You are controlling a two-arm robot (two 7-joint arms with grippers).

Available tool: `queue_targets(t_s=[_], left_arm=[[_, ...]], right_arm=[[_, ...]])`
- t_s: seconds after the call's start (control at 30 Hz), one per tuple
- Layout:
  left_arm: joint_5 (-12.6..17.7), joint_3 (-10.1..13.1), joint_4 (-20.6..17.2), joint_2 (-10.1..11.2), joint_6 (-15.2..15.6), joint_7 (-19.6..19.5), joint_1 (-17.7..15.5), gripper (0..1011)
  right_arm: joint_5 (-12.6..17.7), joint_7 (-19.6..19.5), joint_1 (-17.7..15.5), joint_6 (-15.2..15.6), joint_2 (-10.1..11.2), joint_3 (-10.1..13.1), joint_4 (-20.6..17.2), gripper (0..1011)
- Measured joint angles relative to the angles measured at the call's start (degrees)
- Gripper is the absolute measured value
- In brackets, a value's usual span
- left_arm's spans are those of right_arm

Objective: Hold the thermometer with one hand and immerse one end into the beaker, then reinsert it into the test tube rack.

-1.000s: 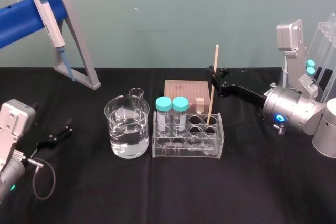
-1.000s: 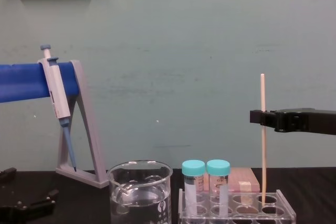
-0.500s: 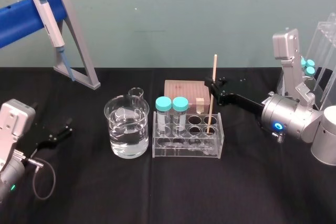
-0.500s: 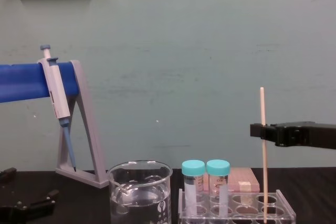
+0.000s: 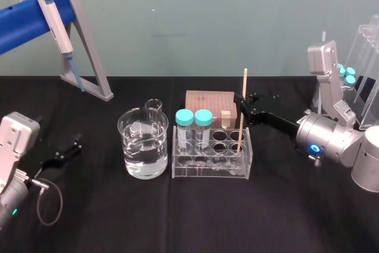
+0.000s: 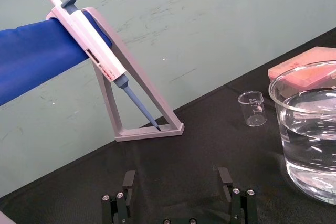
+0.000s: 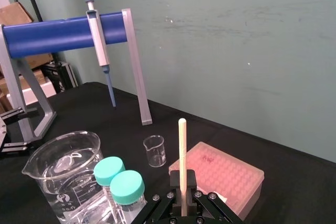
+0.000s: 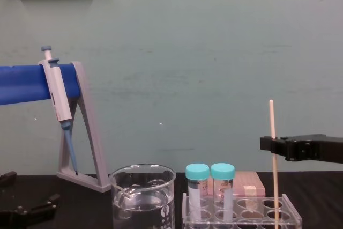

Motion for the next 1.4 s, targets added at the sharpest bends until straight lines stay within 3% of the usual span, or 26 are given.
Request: queue_targets(t_s=[0.3,0.63,1.03,1.3,1.4], left_arm=[[0.0,0.0,0.0,0.0,0.0,0.0,0.0,1004],[0.0,0.0,0.0,0.0,0.0,0.0,0.0,1004],[0.0,0.0,0.0,0.0,0.0,0.0,0.0,1004],[0.0,0.0,0.0,0.0,0.0,0.0,0.0,1004],[0.0,0.0,0.0,0.0,0.0,0.0,0.0,1004]], right_arm=[[-0.2,0.1,0.0,0.0,-0.6,0.2,1.1,86],[-0.7,0.0,0.1,0.3,-0.8,0.5,1.3,365],[-0.9,0.0,0.1,0.2,-1.1,0.8,1.6,790],[-1.0,-0.1,-0.3,0.1,-1.0,1.2,1.3,992],[-0.9,-0.4,-0.7,0.1,-0.8,1.5,0.9,1002]])
